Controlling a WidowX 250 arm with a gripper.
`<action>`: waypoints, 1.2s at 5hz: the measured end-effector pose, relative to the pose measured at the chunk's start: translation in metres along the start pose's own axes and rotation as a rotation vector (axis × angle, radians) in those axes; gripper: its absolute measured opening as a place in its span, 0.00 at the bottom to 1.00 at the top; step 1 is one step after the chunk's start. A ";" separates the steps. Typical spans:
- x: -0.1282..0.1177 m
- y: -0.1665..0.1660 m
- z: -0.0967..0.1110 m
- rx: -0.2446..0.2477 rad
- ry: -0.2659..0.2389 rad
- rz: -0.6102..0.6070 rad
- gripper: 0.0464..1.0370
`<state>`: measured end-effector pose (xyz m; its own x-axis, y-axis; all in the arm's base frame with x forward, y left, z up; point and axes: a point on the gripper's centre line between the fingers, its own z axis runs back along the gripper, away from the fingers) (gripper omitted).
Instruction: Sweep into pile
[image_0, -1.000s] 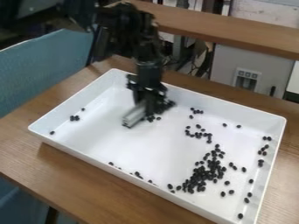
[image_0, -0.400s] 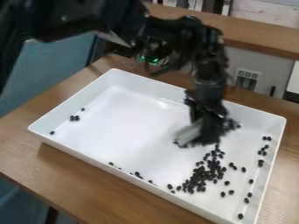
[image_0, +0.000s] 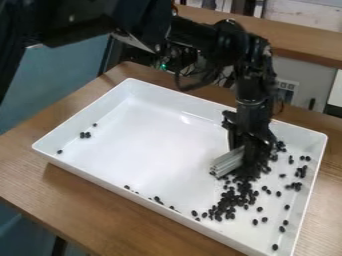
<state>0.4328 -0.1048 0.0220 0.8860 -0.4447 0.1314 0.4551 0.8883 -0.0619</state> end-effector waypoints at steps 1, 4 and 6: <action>-0.011 0.010 0.019 0.043 -0.039 0.047 0.34; -0.067 0.077 0.053 0.206 -0.066 0.356 0.34; -0.081 0.053 0.021 0.170 -0.080 0.472 0.34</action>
<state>0.3837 -0.0193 0.0285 0.9790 0.0141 0.2036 -0.0203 0.9994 0.0281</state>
